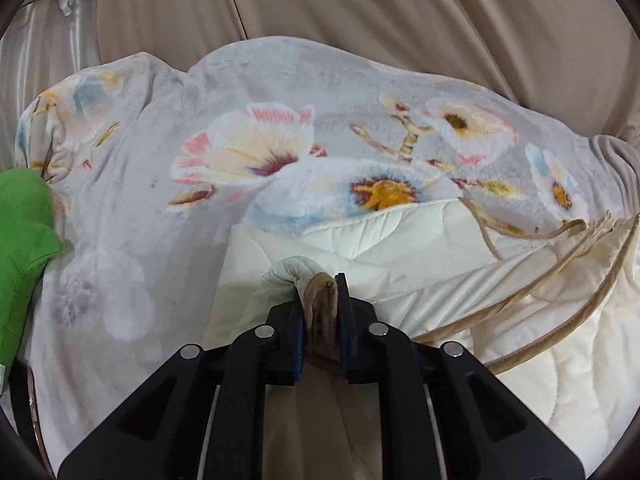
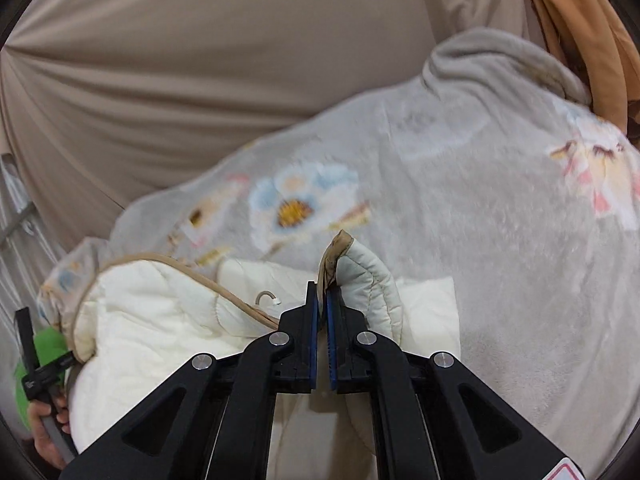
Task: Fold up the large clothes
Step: 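Grasp the jacket hem with both grippers and fold it toward the collar, then open both grippers and release the folded jacket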
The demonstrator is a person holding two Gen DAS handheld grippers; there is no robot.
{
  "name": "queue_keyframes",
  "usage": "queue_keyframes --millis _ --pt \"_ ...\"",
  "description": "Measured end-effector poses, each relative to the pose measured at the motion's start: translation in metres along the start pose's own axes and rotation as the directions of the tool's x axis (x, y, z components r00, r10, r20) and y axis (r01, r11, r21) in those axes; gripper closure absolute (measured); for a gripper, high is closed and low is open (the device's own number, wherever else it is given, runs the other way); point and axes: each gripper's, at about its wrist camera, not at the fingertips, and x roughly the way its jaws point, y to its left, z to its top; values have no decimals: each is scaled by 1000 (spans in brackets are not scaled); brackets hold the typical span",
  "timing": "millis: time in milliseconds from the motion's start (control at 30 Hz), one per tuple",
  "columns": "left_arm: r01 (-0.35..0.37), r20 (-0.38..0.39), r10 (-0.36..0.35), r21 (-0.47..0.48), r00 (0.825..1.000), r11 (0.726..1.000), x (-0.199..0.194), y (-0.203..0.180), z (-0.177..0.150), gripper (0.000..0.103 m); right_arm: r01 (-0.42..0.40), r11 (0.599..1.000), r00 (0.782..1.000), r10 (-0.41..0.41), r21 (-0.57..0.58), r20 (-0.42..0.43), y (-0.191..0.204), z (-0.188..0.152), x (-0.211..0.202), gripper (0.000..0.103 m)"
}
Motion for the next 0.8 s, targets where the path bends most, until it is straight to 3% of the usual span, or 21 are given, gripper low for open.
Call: queue_keyframes --millis 167,233,300,333,433,500,600,667,733,800 --pt "37 20 -37 -15 999 999 1 1 -2 87 -15 1000 997 16 22 -77 -12 -11 22 97" --pt "65 46 -63 -28 997 998 -20 11 -1 84 -31 999 997 33 27 -67 -14 -11 13 93" --pt "101 103 -96 -44 990 994 -49 23 0 72 -32 999 999 33 32 -17 -14 -10 -12 83" --pt "129 125 -122 -48 985 990 -66 29 1 69 -25 999 999 24 26 22 -12 -9 -31 76" --pt "184 188 -176 -24 966 983 -115 33 5 62 -10 999 991 16 -45 133 8 -10 -80 75" --pt "149 276 -149 20 949 989 -146 20 7 39 -30 994 987 46 -104 154 29 -12 -98 75" --pt "80 386 -112 97 916 992 -176 -16 6 28 -81 974 985 111 -211 133 75 -21 -98 75" --pt "111 374 -157 144 914 983 -176 -41 6 22 -86 956 985 124 -281 119 103 -31 -84 75" --pt "170 287 -215 175 934 970 -151 -65 6 22 -96 936 989 129 -338 76 128 -44 -64 75" --pt "193 175 -229 201 958 960 -112 -86 3 22 -126 926 991 132 -357 -8 142 -61 -38 76"
